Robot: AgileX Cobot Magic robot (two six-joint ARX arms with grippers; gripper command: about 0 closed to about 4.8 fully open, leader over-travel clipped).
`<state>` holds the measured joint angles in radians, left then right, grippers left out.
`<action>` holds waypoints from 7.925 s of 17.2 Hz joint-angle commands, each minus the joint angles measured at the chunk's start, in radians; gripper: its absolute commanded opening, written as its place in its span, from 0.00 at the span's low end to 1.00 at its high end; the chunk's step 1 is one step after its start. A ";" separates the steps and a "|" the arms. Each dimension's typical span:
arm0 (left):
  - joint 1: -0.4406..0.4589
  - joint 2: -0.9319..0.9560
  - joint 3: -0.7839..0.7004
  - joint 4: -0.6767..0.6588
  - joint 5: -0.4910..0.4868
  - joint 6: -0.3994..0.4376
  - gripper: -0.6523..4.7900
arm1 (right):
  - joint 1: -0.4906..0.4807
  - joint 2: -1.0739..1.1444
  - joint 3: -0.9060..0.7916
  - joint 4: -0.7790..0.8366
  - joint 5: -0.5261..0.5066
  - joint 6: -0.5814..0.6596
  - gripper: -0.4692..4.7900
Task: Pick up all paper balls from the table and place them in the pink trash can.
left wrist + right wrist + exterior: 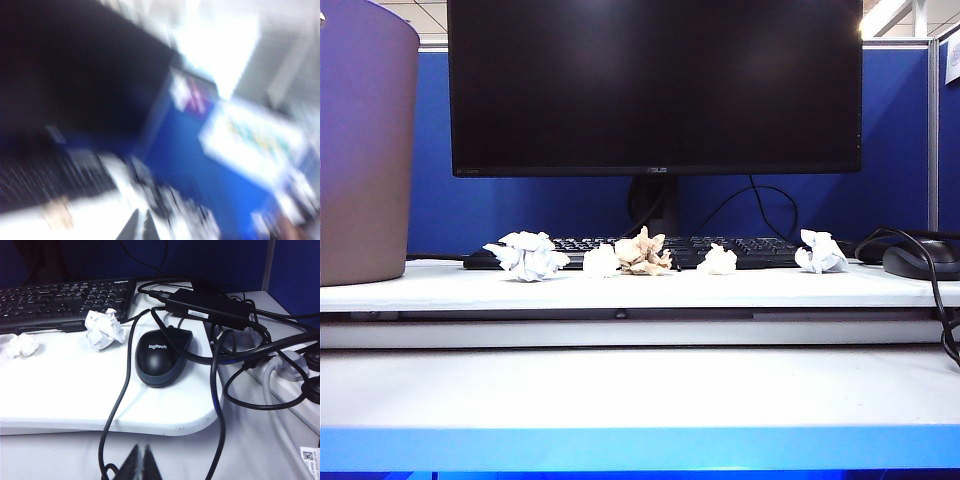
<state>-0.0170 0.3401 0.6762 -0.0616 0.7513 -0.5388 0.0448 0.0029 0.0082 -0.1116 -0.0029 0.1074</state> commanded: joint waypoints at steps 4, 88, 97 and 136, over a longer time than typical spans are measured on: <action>-0.019 0.436 0.347 -0.394 0.072 0.383 0.11 | 0.001 -0.002 -0.002 0.018 0.001 -0.003 0.08; -0.089 0.711 0.729 -0.652 -1.102 0.890 0.11 | 0.001 -0.002 -0.002 0.011 0.002 -0.003 0.08; 0.074 0.826 0.729 -0.616 -0.770 0.815 0.23 | 0.001 -0.002 -0.002 0.011 0.001 -0.003 0.08; -0.484 1.545 0.729 -0.280 -0.617 0.662 0.86 | 0.001 -0.002 -0.002 0.011 0.002 -0.003 0.08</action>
<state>-0.5018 1.8839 1.4021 -0.3580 0.1360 0.1184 0.0452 0.0029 0.0086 -0.1139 -0.0025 0.1074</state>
